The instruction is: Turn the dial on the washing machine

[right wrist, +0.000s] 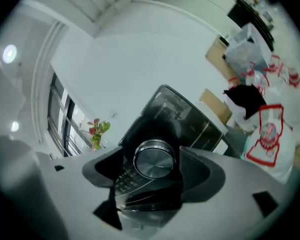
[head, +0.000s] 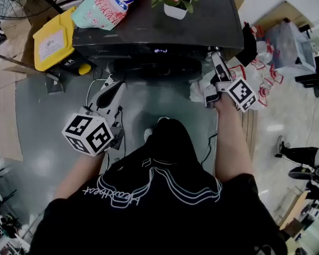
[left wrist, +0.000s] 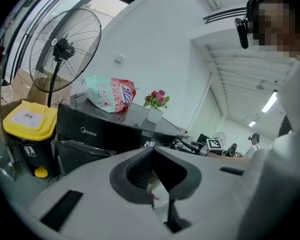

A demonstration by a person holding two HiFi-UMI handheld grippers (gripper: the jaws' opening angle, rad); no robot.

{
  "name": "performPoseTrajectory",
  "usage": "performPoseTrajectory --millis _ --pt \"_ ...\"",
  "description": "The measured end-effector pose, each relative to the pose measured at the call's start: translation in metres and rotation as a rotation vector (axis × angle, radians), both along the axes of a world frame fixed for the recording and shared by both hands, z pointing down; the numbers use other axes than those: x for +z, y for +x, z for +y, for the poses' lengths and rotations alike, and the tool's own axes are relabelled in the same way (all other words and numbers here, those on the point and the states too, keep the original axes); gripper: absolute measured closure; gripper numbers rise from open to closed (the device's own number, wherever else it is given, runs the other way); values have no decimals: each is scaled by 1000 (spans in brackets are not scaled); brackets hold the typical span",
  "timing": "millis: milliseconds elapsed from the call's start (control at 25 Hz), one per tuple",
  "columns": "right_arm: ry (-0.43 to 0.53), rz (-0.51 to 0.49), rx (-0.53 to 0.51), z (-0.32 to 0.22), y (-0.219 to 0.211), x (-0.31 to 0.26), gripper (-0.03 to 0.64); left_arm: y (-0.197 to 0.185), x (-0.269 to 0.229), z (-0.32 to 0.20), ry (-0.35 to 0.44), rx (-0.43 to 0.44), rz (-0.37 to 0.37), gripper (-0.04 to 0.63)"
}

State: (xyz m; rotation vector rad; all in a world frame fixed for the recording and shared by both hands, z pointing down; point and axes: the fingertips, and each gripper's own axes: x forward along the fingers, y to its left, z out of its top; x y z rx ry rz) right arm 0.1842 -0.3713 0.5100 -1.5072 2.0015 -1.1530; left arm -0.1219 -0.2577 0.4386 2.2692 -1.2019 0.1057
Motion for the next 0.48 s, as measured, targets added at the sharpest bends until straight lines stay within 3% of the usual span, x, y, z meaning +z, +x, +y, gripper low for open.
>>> performPoseTrajectory --millis 160,320,480 --pt "71 385 -43 5 -5 -11 236 -1 -1 -1 3 -2 1 591" --pt "124 797 -113 7 -17 -15 232 -4 -1 -2 10 -18 -3 591" --pt "150 1142 -141 11 -22 -14 240 -5 0 -2 5 -23 -5 591"
